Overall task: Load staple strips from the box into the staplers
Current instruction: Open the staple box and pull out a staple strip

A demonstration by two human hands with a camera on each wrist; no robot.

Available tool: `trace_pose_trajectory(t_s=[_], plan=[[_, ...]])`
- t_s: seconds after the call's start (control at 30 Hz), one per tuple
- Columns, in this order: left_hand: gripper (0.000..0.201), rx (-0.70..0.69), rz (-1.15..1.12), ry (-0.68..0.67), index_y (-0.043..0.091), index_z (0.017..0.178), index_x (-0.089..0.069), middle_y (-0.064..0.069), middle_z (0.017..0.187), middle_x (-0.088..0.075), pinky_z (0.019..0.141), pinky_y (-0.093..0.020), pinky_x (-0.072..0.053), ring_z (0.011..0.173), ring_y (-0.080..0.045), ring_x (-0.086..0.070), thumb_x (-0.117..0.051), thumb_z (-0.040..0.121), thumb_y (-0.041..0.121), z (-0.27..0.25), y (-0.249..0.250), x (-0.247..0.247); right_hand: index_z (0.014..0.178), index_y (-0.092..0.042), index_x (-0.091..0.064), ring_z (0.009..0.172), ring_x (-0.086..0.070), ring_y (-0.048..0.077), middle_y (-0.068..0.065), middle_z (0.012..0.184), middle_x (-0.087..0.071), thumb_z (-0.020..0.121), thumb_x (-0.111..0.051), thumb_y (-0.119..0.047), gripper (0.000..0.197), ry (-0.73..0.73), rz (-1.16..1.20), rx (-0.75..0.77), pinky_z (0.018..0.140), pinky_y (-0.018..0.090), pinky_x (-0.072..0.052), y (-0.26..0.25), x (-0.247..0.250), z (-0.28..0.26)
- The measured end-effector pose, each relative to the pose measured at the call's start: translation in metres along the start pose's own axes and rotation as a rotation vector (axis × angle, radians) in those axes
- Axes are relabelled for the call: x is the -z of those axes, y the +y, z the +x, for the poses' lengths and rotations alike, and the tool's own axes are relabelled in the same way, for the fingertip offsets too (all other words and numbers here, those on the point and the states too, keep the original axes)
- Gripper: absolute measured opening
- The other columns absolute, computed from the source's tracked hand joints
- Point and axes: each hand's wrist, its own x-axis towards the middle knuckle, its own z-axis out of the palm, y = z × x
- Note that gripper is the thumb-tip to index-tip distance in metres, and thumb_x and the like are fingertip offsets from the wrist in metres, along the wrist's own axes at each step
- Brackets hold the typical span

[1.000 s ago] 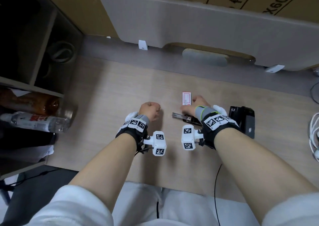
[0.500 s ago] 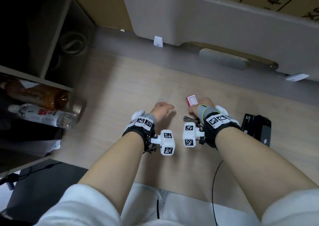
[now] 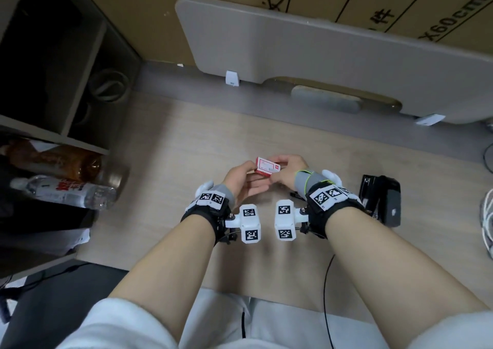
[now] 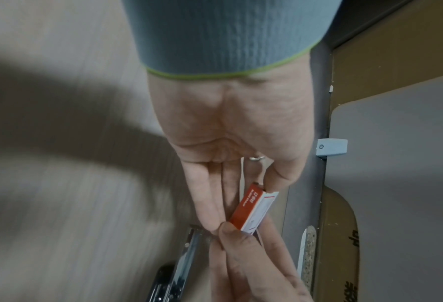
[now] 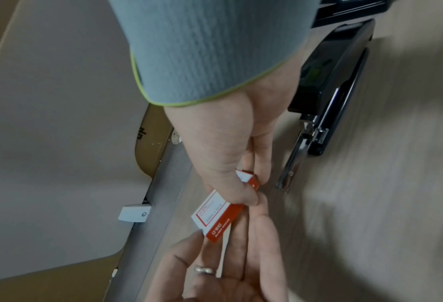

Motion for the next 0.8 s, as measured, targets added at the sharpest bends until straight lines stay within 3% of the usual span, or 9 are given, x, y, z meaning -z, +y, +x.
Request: trace_pose_trajectory(t_s=[0.13,0.27,0.33,0.47,0.57,0.67,0.73,0.8], plan=[[0.027,-0.036,-0.017,-0.023,0.011,0.113,-0.067,-0.011,0.106,-0.075,0.082,-0.031,-0.058,0.097,-0.026,-0.072,-0.053,0.091,0.018,-0.002,0.000,0.003,0.115,-0.028,-0.072,0.074,-0.062,0.010,-0.005,0.097,-0.074,0.065,-0.075,0.002,0.059,-0.007,0.030,0.019,0.072,0.022,-0.048,-0.004,0.000,-0.011],[0.027,-0.063,-0.076,-0.026,0.016,0.117,-0.066,-0.006,0.096,-0.077,0.072,-0.028,-0.060,0.081,-0.018,-0.074,-0.056,0.092,0.016,-0.006,0.002,0.000,0.130,-0.018,-0.062,0.082,-0.062,0.014,0.003,0.117,-0.070,0.064,-0.069,0.008,0.072,-0.024,0.143,0.066,0.064,0.018,-0.044,-0.007,-0.005,-0.019],[0.035,-0.065,-0.080,-0.022,0.017,0.119,-0.066,-0.005,0.093,-0.077,0.073,-0.031,-0.060,0.078,-0.019,-0.073,-0.047,0.090,0.009,-0.008,0.003,-0.001,0.134,-0.015,-0.058,0.088,-0.063,0.016,0.005,0.126,-0.065,0.067,-0.064,0.013,0.073,-0.014,0.210,0.073,0.063,0.016,-0.045,-0.008,-0.007,-0.023],[0.048,-0.030,-0.118,-0.029,0.018,0.112,-0.067,-0.008,0.092,-0.076,0.072,-0.034,-0.060,0.075,-0.025,-0.073,-0.032,0.084,0.001,-0.014,0.005,0.001,0.138,-0.008,-0.052,0.115,-0.062,0.026,0.008,0.133,-0.059,0.078,-0.041,0.025,0.069,-0.008,0.361,0.076,0.051,0.012,-0.048,-0.015,-0.007,-0.030],[0.042,-0.025,-0.188,-0.030,0.014,0.109,-0.066,-0.015,0.089,-0.073,0.071,-0.035,-0.062,0.067,-0.025,-0.073,-0.033,0.087,-0.001,-0.015,0.007,0.004,0.133,-0.010,-0.055,0.106,-0.063,0.025,0.009,0.132,-0.060,0.081,-0.040,0.021,0.062,0.057,0.395,0.050,0.049,0.012,-0.047,-0.016,-0.004,-0.026],[0.038,-0.041,-0.212,-0.040,0.012,0.108,-0.064,-0.016,0.086,-0.073,0.072,-0.035,-0.061,0.065,-0.025,-0.073,-0.035,0.088,-0.003,-0.015,0.006,0.005,0.124,-0.011,-0.062,0.094,-0.065,0.022,0.009,0.122,-0.067,0.082,-0.046,0.014,0.052,0.073,0.387,0.001,0.071,0.026,-0.056,-0.011,-0.003,-0.026],[0.036,-0.044,-0.215,-0.037,0.012,0.107,-0.064,-0.015,0.085,-0.073,0.072,-0.035,-0.061,0.065,-0.025,-0.072,-0.038,0.088,-0.003,-0.016,0.005,0.004,0.121,-0.011,-0.064,0.098,-0.065,0.022,0.008,0.116,-0.069,0.084,-0.050,0.011,0.045,0.068,0.402,-0.041,0.089,0.036,-0.057,-0.009,-0.003,-0.027],[0.035,-0.035,-0.211,-0.022,0.012,0.105,-0.066,-0.014,0.083,-0.074,0.072,-0.035,-0.061,0.063,-0.024,-0.071,-0.039,0.087,-0.002,-0.017,0.006,0.005,0.120,-0.012,-0.065,0.102,-0.066,0.022,0.007,0.114,-0.069,0.087,-0.054,0.007,0.039,0.065,0.407,-0.054,0.091,0.037,-0.056,-0.009,-0.003,-0.028]])
